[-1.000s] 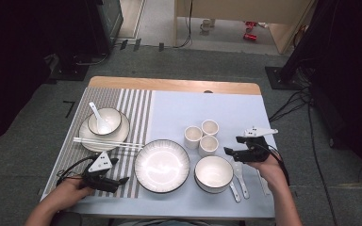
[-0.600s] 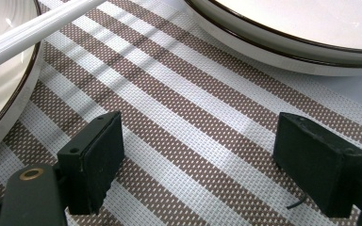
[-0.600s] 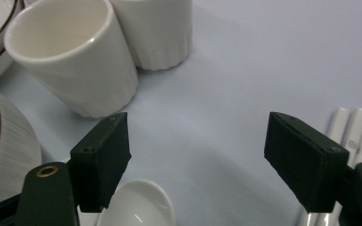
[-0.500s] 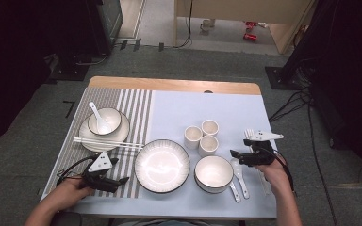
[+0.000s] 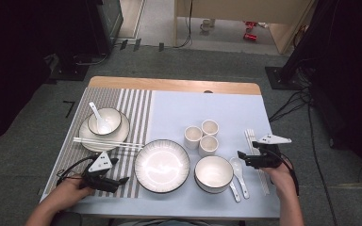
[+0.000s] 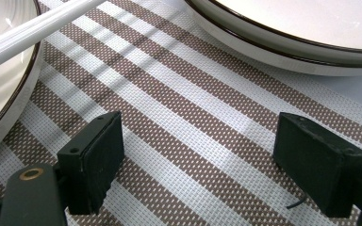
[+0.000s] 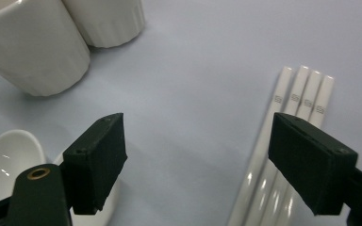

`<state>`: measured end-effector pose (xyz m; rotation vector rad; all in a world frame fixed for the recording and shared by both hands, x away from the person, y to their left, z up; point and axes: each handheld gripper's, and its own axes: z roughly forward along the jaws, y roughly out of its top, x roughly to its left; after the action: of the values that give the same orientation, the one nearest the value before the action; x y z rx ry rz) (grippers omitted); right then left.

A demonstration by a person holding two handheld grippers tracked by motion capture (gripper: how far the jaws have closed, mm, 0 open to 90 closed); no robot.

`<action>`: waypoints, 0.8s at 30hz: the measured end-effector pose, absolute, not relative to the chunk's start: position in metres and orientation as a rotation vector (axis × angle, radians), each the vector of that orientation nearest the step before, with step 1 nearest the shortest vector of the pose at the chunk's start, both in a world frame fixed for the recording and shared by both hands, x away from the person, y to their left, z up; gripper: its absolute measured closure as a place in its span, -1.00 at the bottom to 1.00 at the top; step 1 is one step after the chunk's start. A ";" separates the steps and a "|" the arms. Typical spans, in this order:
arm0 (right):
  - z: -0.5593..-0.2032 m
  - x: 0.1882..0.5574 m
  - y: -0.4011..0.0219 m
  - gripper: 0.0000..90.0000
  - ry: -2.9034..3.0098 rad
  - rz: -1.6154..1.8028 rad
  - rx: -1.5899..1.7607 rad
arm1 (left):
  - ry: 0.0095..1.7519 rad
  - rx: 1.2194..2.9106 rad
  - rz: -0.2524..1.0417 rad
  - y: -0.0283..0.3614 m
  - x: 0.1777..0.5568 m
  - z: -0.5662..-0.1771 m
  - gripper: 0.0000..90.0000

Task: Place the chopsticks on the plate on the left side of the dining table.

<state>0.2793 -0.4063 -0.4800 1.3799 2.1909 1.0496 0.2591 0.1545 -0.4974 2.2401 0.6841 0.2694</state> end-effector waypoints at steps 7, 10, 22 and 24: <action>-0.485 0.277 -0.415 -0.57 2.169 1.013 1.402 | 0.687 2.234 0.261 0.155 0.260 -0.497 -0.63; -0.488 0.276 -0.421 -0.58 2.148 0.998 1.424 | 0.686 2.236 0.261 0.155 0.260 -0.497 -0.63; -0.499 0.275 -0.439 -0.63 2.083 0.963 1.532 | 0.660 2.256 0.250 0.153 0.260 -0.498 -0.76; -0.500 0.275 -0.441 -0.63 2.078 0.965 1.532 | 0.662 2.254 0.246 0.153 0.260 -0.498 -0.76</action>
<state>0.2751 -0.4407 -0.4997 1.5317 2.0780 0.9652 0.2601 0.1531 -0.4977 2.2540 0.6616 0.2457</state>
